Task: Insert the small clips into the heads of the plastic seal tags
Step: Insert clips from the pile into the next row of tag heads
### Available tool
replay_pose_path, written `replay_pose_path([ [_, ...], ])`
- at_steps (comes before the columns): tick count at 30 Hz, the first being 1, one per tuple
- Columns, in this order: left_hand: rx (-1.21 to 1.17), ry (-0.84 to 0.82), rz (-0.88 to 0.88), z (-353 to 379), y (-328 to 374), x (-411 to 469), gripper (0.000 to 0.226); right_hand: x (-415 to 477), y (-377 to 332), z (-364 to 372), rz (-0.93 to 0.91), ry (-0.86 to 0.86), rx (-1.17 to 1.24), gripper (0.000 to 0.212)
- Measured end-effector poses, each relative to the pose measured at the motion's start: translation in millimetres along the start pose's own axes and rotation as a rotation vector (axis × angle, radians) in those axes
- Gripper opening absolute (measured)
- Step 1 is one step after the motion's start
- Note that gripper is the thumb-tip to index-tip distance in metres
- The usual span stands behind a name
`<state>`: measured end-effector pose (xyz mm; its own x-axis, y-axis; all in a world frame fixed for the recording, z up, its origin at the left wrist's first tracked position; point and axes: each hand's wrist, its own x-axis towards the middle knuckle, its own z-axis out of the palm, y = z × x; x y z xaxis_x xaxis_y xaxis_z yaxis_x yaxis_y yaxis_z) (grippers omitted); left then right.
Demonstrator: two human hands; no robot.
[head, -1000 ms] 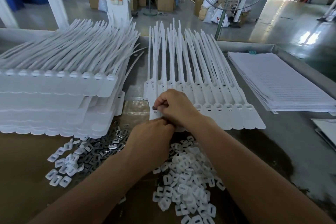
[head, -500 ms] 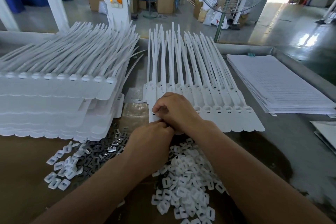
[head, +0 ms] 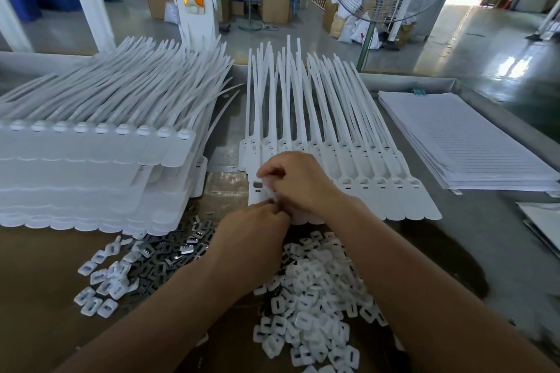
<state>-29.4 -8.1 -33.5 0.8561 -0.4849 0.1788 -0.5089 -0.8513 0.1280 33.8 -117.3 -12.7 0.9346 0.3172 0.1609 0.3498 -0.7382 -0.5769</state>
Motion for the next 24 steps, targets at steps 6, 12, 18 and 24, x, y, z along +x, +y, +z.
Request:
replay_pose_path([
  [6,-0.109,0.009,0.005,-1,-11,3,0.048,-17,1,-25,0.058,0.032,0.117,0.011],
  [12,-0.343,0.058,-0.094,-8,-25,9,0.029,-49,7,-31,0.095,-0.084,0.21,0.014],
  [18,-0.47,0.068,-0.2,-10,-29,9,0.041,-54,5,-31,0.047,-0.203,0.091,0.009],
  [24,-0.471,0.063,-0.222,-6,-27,9,0.036,-59,10,-39,0.071,-0.249,0.009,0.013],
])
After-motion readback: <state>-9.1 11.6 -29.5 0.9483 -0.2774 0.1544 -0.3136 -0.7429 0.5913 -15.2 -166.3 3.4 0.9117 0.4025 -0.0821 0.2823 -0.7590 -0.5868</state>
